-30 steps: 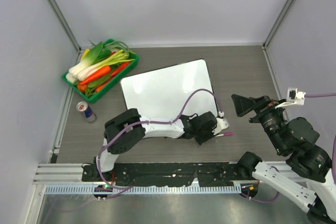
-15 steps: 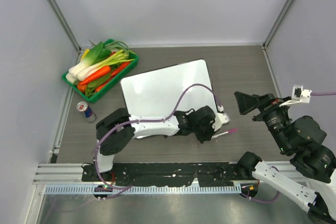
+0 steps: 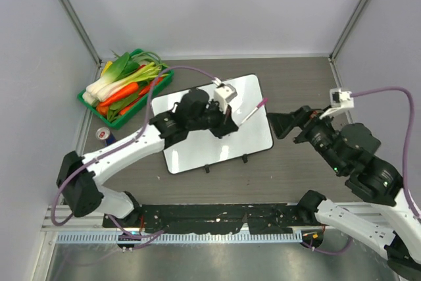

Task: Write a sentence on the whiteboard
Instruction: Pass from the left arm to the right

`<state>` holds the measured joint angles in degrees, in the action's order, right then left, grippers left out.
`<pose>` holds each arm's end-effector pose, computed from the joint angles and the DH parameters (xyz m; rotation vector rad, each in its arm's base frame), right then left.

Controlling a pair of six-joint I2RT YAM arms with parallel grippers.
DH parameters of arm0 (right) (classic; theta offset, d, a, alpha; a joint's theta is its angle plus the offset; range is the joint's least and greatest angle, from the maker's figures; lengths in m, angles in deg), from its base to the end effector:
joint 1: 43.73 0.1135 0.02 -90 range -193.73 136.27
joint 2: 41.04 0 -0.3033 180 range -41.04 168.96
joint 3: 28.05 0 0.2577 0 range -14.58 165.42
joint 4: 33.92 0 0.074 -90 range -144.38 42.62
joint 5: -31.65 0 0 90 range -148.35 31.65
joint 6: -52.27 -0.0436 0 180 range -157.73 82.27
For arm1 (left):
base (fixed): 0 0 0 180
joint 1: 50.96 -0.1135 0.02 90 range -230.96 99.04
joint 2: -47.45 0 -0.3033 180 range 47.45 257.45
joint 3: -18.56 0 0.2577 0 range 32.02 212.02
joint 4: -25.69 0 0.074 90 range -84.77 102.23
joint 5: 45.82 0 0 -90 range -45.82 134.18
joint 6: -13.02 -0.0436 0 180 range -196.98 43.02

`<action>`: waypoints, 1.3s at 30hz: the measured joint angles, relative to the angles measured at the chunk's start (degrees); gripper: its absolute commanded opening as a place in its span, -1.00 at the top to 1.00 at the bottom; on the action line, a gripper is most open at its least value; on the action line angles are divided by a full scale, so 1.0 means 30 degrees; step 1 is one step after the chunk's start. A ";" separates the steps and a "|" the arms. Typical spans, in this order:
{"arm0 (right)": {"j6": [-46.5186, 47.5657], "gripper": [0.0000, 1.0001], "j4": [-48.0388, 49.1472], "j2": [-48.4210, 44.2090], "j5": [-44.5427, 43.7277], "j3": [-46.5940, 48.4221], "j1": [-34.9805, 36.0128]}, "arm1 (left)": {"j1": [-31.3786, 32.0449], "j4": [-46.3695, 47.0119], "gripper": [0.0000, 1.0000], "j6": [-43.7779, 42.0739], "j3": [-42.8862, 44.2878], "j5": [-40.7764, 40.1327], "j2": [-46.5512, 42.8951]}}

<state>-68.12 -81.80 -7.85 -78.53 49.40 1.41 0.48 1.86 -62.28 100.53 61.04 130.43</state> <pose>0.0568 0.0358 0.4521 0.0618 1.6785 0.7194 0.2055 -0.2781 0.3614 0.8625 1.9574 -1.0070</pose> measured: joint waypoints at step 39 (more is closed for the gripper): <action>-0.6849 -0.37 2.0618 1.1096 1.9781 -0.7227 -0.3672 | -0.8284 -0.2696 1.00 0.7191 -0.2616 0.9566 -0.6732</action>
<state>-88.67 -19.94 25.44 -19.19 27.72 -9.60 -24.37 -6.23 -40.71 92.69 89.74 110.24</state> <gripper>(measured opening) 0.698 0.025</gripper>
